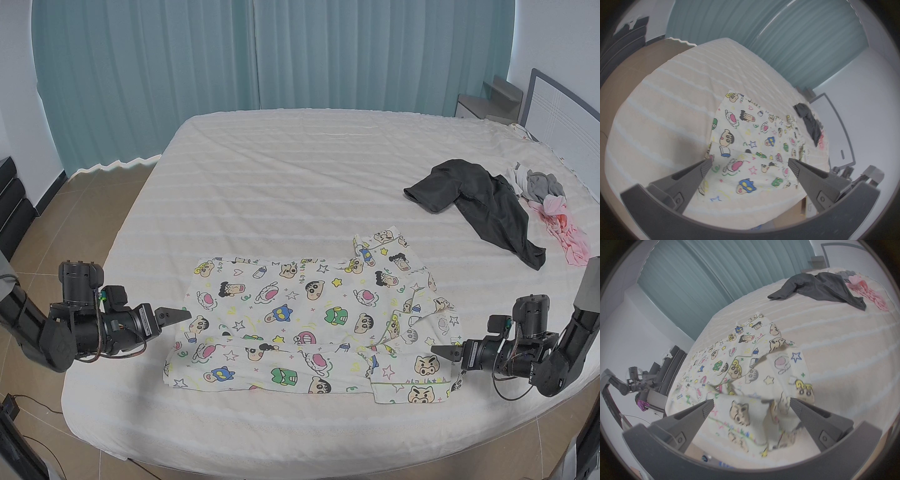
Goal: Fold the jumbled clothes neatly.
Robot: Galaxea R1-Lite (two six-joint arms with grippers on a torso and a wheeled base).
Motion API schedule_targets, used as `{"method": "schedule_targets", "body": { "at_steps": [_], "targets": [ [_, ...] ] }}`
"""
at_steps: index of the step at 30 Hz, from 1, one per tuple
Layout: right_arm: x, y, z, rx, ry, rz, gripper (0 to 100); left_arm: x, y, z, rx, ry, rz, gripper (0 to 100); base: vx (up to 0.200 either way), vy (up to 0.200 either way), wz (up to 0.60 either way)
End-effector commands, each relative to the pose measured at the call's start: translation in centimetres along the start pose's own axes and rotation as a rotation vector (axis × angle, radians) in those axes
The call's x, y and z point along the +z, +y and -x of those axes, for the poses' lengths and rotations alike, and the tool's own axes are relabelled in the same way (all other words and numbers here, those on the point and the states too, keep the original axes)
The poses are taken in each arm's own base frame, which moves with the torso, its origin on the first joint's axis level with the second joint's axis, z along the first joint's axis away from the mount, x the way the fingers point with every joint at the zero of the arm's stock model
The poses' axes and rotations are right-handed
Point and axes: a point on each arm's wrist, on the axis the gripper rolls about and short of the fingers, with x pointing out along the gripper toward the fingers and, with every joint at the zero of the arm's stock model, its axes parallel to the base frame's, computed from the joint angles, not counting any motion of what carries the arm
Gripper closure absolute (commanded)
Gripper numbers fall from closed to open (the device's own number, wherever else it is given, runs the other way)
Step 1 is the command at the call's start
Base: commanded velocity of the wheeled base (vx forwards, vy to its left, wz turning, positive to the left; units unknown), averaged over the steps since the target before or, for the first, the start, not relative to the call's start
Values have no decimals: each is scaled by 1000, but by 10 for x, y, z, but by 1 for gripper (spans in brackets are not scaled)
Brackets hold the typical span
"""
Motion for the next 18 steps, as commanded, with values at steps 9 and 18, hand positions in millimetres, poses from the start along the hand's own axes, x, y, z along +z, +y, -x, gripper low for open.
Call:
{"method": "schedule_targets", "body": {
  "at_steps": [9, 18],
  "targets": [
    [-1, -18, -59, 48, 51, 48, 0, -34, -24, 24, -104, -26, 43, 0, 0, 0, 0],
    [-3, -12, -59, 85, 66, 56, 100, -37, -26, 23, -108, -16, 39, 0, 0, 0, 0]
  ]
}}
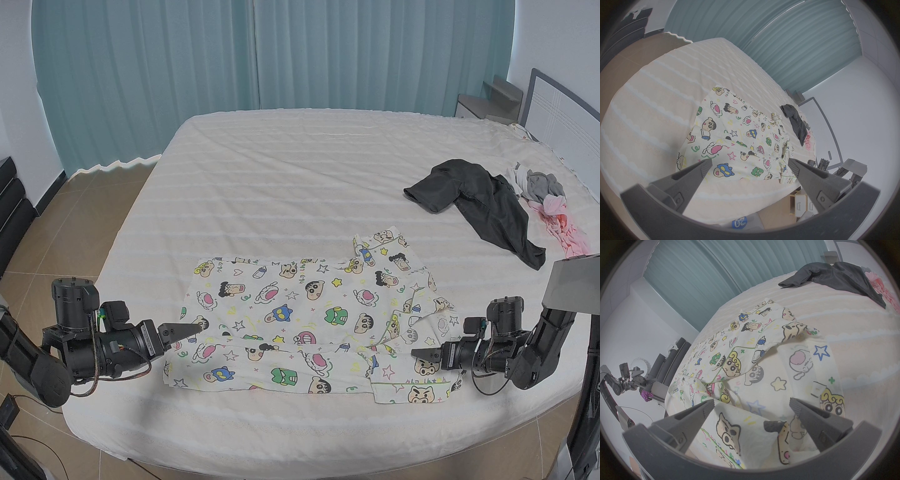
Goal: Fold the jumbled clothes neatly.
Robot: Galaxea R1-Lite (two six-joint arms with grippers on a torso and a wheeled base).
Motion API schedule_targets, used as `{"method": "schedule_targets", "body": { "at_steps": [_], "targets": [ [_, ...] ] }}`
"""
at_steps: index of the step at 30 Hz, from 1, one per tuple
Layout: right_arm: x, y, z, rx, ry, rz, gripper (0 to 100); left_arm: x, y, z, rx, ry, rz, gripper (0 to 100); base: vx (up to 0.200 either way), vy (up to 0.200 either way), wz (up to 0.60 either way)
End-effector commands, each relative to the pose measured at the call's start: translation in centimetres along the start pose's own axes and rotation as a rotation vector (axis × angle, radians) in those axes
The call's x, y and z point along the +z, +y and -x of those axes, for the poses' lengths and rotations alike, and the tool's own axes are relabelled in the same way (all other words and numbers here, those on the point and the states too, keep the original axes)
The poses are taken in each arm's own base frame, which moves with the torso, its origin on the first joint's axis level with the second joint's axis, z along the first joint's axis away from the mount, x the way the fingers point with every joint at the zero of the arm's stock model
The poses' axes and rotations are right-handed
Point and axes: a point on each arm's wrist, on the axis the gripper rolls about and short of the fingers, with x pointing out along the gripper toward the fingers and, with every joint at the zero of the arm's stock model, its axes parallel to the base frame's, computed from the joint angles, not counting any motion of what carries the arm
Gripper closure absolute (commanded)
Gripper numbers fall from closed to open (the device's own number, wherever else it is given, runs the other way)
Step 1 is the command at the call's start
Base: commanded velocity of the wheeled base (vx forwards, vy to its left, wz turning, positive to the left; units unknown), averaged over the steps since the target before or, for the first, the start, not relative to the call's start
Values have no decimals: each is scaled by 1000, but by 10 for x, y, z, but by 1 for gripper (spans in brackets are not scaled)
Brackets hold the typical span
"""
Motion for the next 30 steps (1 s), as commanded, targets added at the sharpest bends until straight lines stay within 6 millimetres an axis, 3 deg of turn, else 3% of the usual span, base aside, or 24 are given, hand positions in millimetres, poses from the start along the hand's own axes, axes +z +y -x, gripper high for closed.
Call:
{"method": "schedule_targets", "body": {
  "at_steps": [1, 13, 30],
  "targets": [
    [-1, 1, 0, 3, 5, 1, 100, -1, 0, 0, 0, 2, 0, 0, 0, 0, 0],
    [-3, 2, 8, 36, 10, -4, 100, -2, 0, -1, 0, 7, 1, 0, 0, 0, 0],
    [16, 6, 8, 84, -113, 40, 100, -2, -1, -1, 0, 9, -2, 0, 0, 0, 0]
  ]
}}
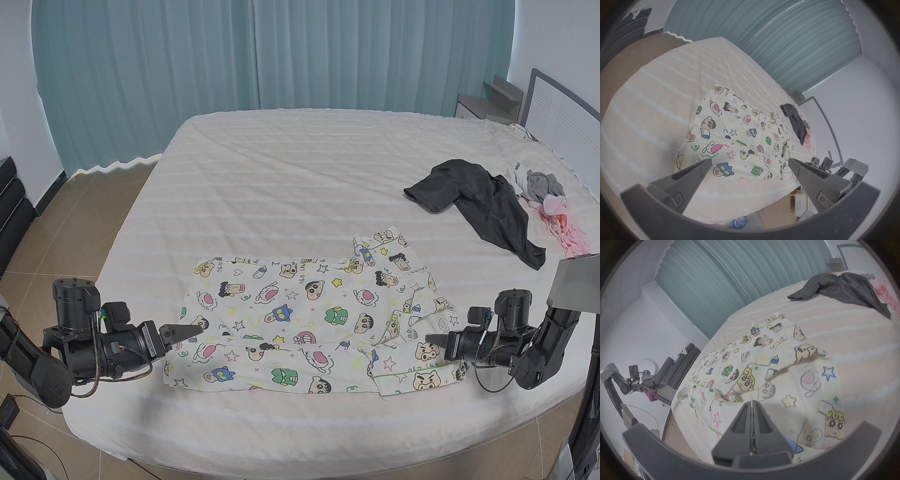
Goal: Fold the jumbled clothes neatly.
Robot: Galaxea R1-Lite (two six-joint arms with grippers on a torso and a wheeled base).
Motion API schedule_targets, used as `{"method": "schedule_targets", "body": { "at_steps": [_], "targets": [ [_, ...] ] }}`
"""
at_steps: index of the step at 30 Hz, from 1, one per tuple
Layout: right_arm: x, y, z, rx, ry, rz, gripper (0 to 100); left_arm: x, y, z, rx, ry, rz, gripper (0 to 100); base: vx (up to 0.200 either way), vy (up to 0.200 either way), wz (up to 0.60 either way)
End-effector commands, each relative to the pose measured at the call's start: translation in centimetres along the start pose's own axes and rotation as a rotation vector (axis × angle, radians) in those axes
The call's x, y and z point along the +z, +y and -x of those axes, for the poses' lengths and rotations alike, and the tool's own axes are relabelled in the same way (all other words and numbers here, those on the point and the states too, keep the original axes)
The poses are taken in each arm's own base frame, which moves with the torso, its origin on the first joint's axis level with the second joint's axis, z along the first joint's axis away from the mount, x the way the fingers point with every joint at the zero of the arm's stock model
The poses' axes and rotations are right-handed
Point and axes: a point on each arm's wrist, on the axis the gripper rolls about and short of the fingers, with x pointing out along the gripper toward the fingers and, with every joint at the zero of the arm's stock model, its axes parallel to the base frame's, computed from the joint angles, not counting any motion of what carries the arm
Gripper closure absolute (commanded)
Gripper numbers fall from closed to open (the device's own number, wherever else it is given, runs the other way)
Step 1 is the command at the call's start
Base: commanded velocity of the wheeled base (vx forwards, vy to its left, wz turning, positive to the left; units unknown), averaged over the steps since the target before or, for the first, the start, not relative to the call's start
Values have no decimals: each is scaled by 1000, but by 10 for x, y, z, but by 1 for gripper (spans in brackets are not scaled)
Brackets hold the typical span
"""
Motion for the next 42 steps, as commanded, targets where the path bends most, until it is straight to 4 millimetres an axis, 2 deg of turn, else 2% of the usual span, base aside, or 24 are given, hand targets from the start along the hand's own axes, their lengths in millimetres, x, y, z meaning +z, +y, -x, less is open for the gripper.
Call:
{"method": "schedule_targets", "body": {
  "at_steps": [1, 10, 16, 23, 24, 30, 35, 42],
  "targets": [
    [4, 0, -2, 2, -16, 7, 100, 0, 0, -1, 1, 4, 1, 0, 0, 0, 0],
    [18, -6, -16, -33, -70, 25, 100, -1, -1, -2, 0, 6, -3, 0, 0, 0, 0],
    [16, -13, -23, -81, -79, 20, 100, -1, -1, -2, 0, 6, -5, 0, 0, 0, 0],
    [13, -11, -24, -80, -67, 19, 100, -1, -2, -1, -4, 5, -13, 0, 0, 0, 0],
    [13, -11, -24, -80, -66, 18, 0, -1, -3, -1, -6, 4, -15, 0, 0, 0, 0],
    [17, -11, -17, -88, -86, 18, 0, 0, -5, 1, -18, -3, -11, 0, 0, 0, 0],
    [22, -8, 0, -113, -116, -25, 0, 2, -7, 1, -27, -10, 38, 0, 0, 0, 0],
    [28, 5, 23, -103, -148, -82, 0, 1, -7, 2, -38, 1, 71, 0, 200, 0, 0]
  ]
}}
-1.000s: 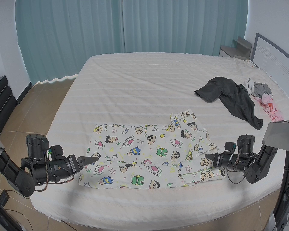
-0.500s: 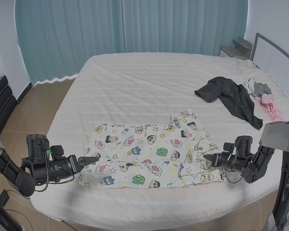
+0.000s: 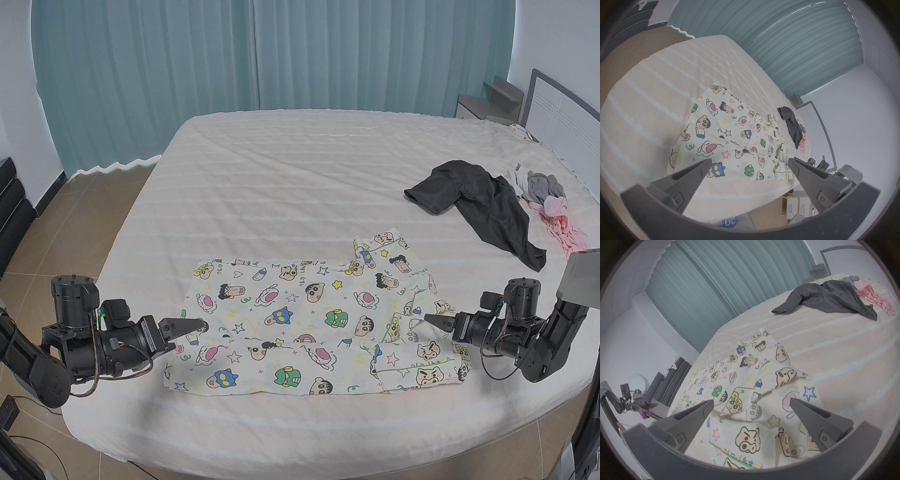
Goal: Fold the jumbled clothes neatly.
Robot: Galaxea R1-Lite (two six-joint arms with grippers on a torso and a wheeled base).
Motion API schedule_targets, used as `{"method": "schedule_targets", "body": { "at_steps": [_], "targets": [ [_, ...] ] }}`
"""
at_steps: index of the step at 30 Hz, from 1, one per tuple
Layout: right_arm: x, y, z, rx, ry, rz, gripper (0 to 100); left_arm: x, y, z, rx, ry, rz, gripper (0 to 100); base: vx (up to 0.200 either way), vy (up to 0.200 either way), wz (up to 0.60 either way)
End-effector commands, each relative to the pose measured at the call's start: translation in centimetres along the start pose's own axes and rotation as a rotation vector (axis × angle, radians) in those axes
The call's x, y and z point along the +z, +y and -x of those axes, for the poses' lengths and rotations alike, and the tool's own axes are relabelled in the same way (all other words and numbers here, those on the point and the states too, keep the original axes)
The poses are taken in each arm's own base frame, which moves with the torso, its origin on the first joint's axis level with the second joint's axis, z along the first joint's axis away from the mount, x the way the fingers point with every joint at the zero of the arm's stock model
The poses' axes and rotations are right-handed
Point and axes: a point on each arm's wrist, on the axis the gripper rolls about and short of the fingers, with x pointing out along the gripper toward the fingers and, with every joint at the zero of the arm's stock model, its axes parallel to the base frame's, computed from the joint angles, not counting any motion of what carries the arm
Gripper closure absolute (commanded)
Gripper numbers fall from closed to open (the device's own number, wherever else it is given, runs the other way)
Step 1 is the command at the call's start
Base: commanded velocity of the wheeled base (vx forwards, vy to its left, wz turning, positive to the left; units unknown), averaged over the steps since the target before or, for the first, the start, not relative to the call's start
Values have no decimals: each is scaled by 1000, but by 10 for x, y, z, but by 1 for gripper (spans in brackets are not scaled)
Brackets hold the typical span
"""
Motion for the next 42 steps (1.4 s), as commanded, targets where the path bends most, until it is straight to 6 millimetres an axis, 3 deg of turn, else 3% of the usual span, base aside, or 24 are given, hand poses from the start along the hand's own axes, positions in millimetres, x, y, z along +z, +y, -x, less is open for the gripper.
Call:
{"method": "schedule_targets", "body": {
  "at_steps": [1, 8, 15, 20, 23, 26, 28, 33, 38, 42],
  "targets": [
    [9, 9, 17, 13, -36, 5, 0, -1, 0, 1, -2, 2, 3, 0, 200, 0, 0],
    [10, 11, 22, 14, -42, 9, 0, -2, 2, 0, 11, 2, -3, 0, 200, 0, 0],
    [9, 13, 21, 18, -38, 11, 0, 3, 1, -4, 5, -19, -14, 0, 0, 0, 0],
    [10, 15, 22, 24, -40, 12, 0, 12, 8, -17, -7, -50, -41, 0, 0, 0, 0],
    [9, 15, 22, 24, -36, 11, 0, 38, 25, -39, 30, -106, -127, 0, 0, 0, 0],
    [7, 15, 22, 19, -33, 10, 0, 47, 35, -50, 63, -100, -157, 0, 0, 0, 0],
    [5, 17, 22, 19, -23, 10, 0, 64, 54, -69, 132, -47, -234, 0, 0, 0, 0],
    [1, 22, 20, 7, -18, 17, 0, 88, 67, -95, 169, -2, -262, 0, 0, 0, 0],
    [-1, 25, 18, 11, -10, 21, 0, 92, 92, -121, 201, 56, -334, 0, 0, 0, 0],
    [-3, 25, 17, 11, -3, 21, 0, 92, 101, -131, 206, 73, -329, 0, 0, 0, 0]
  ]
}}
